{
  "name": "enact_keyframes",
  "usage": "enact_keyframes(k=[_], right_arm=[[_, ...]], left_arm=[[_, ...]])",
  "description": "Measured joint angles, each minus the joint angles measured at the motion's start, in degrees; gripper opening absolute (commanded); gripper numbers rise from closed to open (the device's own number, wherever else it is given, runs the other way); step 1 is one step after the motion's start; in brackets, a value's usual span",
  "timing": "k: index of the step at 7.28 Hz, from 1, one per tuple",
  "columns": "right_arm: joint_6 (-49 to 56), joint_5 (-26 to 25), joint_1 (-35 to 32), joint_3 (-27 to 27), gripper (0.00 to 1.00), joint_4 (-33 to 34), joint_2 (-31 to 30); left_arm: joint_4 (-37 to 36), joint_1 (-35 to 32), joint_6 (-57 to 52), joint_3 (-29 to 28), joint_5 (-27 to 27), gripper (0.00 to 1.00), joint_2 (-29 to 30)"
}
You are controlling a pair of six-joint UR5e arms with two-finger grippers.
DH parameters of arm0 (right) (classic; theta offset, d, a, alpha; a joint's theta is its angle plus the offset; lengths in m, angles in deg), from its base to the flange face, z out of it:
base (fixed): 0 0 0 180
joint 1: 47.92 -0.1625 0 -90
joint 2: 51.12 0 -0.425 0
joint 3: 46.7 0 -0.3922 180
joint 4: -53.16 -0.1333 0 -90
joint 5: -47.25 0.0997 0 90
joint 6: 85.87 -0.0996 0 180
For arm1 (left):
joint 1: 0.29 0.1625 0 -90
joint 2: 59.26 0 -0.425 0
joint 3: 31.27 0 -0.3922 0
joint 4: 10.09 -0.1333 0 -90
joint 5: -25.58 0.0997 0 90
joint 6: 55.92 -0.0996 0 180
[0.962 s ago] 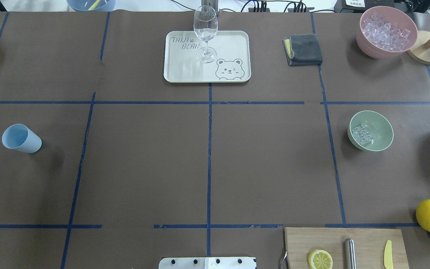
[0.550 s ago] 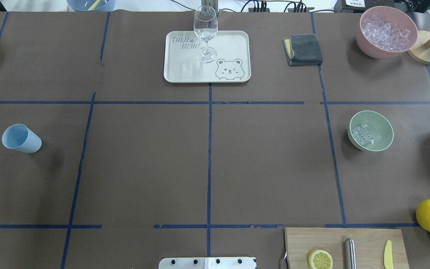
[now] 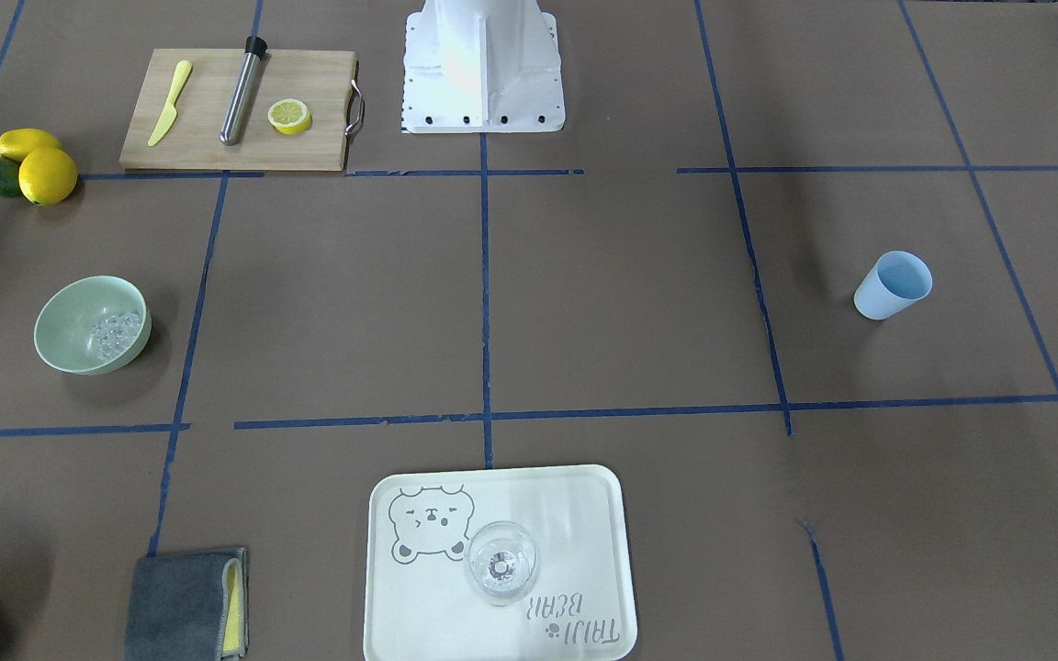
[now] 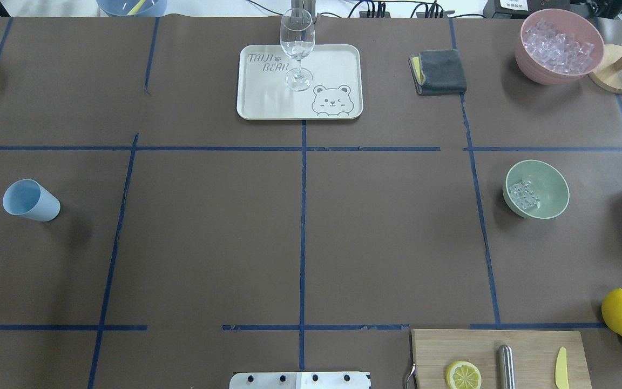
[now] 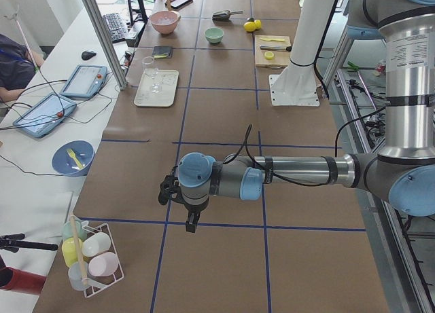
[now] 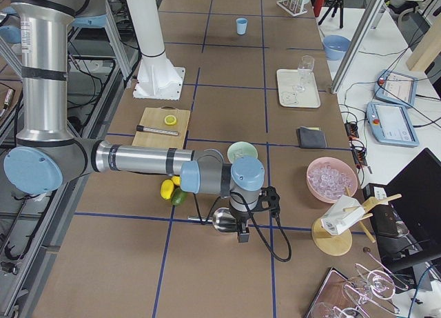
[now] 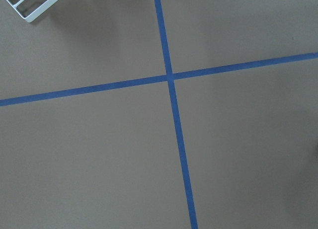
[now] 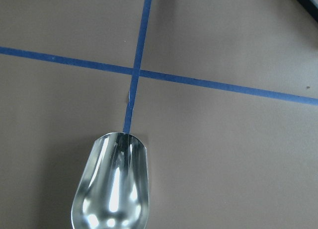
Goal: Pour ice into bowl
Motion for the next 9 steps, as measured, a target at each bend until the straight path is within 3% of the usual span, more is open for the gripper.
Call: enact_keyframes(k=[9], right_arm=[[0.2, 1.0, 0.1, 0.2, 1.0, -0.5, -2.0]], left_arm=[[0.2, 0.0, 0.0, 0.2, 0.0, 1.0, -0.4]])
